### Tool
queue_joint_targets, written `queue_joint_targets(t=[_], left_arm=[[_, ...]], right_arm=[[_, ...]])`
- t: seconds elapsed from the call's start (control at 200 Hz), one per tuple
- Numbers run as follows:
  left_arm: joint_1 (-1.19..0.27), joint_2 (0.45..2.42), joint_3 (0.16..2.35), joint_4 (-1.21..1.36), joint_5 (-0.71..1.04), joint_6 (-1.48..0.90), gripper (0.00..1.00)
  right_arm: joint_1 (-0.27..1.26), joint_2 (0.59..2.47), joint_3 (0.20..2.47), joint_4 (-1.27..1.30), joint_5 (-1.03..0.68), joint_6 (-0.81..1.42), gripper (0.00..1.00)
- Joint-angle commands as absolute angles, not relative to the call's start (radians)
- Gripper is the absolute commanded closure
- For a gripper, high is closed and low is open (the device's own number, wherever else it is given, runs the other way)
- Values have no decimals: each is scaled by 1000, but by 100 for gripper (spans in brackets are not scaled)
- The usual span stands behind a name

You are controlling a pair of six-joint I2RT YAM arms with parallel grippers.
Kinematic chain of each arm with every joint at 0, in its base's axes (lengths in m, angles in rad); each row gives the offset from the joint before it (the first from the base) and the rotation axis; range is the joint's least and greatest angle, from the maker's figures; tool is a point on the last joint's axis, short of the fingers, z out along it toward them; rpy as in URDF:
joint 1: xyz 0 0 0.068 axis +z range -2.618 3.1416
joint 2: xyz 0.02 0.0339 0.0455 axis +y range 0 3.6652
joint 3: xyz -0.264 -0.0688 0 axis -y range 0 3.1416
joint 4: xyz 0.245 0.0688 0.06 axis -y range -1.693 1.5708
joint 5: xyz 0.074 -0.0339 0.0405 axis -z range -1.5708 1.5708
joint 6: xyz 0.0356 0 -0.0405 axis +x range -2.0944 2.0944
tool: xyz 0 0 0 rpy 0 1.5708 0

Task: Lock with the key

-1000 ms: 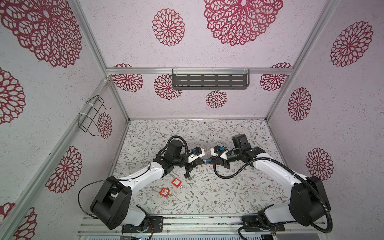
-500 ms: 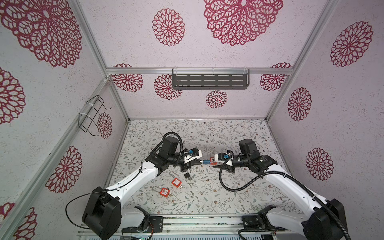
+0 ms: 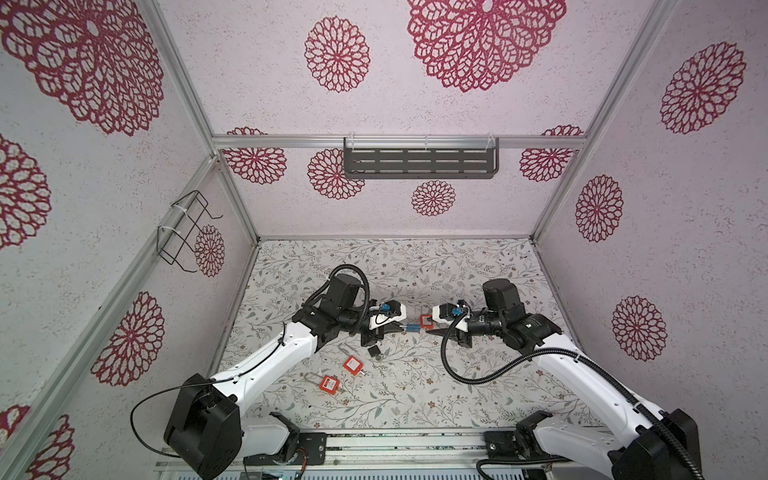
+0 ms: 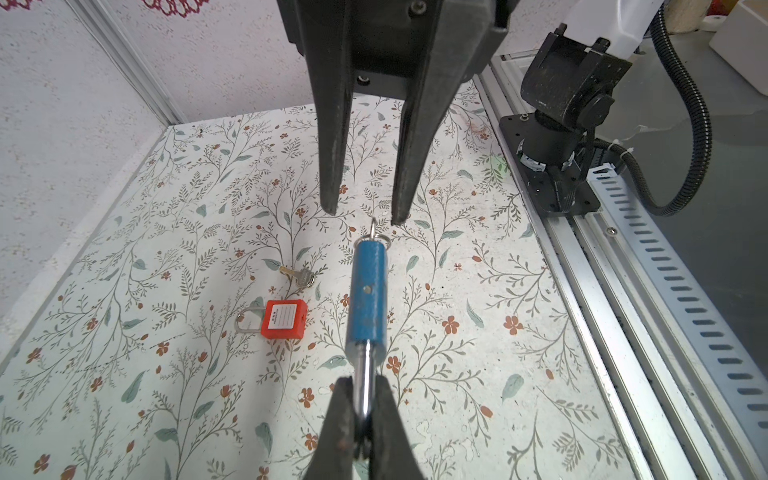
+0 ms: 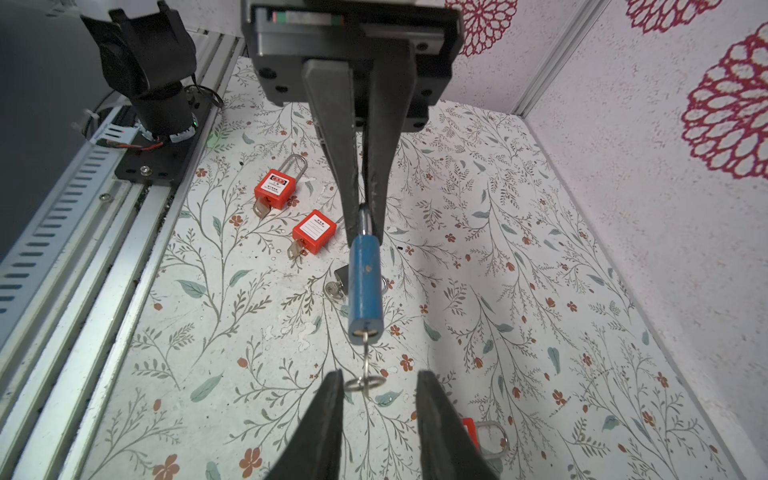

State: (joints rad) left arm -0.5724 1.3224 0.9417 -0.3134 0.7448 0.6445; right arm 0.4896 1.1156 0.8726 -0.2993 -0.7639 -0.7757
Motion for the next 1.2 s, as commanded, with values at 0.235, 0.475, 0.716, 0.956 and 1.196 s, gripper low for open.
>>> queue_joint_targets(t=[0.235, 0.475, 0.716, 0.956, 1.196], left_arm=[[-584, 1322, 977, -299, 750, 666, 100], [-588, 1328, 979, -295, 752, 668, 100], [-588, 1327, 979, -294, 750, 670, 100], [-585, 1327, 976, -303, 759, 666, 100], [-557, 1343, 987, -340, 874, 639, 100]], right_arm=[[488, 1150, 906, -299, -848, -754, 83], [487, 1175, 927, -326, -862, -768, 93], [487, 1193, 945, -378, -864, -806, 100], [488, 1185, 947, -402, -836, -843, 100], [488, 1129, 914, -384, -757, -885, 100]])
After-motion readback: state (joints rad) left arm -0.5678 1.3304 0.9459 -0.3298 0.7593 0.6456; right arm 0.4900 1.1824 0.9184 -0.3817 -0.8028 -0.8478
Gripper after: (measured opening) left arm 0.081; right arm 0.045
